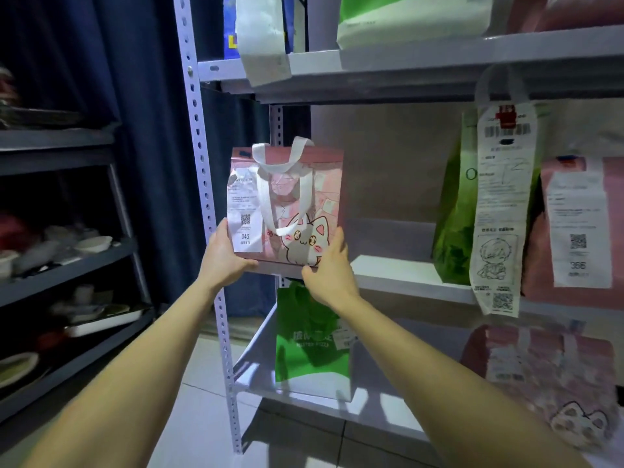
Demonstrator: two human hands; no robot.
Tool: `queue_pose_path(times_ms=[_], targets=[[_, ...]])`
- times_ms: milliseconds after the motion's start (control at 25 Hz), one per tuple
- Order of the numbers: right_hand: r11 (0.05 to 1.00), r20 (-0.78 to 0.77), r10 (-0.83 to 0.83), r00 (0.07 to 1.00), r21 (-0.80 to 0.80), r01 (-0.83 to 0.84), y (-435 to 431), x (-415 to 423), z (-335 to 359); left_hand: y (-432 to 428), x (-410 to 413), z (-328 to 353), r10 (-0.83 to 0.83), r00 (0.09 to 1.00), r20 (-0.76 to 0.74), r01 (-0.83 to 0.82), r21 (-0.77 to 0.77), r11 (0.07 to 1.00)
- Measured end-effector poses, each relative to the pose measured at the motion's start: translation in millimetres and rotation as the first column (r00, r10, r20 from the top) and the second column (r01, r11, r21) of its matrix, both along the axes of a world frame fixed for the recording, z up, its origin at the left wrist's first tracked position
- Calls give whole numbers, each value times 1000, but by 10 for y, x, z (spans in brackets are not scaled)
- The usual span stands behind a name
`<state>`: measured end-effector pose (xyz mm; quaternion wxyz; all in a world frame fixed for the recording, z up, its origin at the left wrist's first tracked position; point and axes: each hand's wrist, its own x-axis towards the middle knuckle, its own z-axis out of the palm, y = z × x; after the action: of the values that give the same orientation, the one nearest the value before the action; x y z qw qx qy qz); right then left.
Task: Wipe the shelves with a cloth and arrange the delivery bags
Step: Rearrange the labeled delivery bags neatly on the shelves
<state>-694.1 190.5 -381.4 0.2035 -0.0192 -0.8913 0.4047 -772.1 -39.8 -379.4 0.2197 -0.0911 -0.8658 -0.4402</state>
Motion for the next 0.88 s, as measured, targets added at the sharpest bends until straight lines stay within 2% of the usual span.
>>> queue_pose_path(times_ms=[80, 160, 280, 360, 480, 600, 680, 800, 880], targets=[[999, 9, -7, 1000, 35, 6, 56, 60, -6, 77, 40, 26, 32, 999, -12, -31, 14, 999], [998, -20, -8, 1000, 61, 9, 218, 191, -9, 260, 160, 19, 130, 989, -68, -124, 79, 989], [995, -163, -35, 986, 83, 49, 612, 508, 41, 712, 439, 38, 323, 906, -274, -279, 189, 942], [994, -270, -67, 960, 66, 88, 925, 719, 108, 1096, 568, 123, 342, 848, -404, -271, 223, 936], [980, -401, -178, 899, 11, 199, 1514, 1001, 242, 1819, 698, 340, 230, 846, -481, -135, 225, 965], [953, -416, -276, 866, -1, 303, 2029, 1213, 318, 2524, 784, 467, -113, 916, -386, 180, 142, 973], [948, -403, -291, 868, -1, 318, 2220, 1291, 295, 2892, 808, 423, -259, 933, -251, 283, 62, 957], [954, -363, -262, 894, 46, 298, 2348, 1362, 181, 3266, 818, 270, -312, 946, -86, 310, -34, 950], [946, -318, -242, 917, 135, 296, 2385, 1366, 87, 3373, 791, 148, -301, 952, -60, 297, -57, 953]])
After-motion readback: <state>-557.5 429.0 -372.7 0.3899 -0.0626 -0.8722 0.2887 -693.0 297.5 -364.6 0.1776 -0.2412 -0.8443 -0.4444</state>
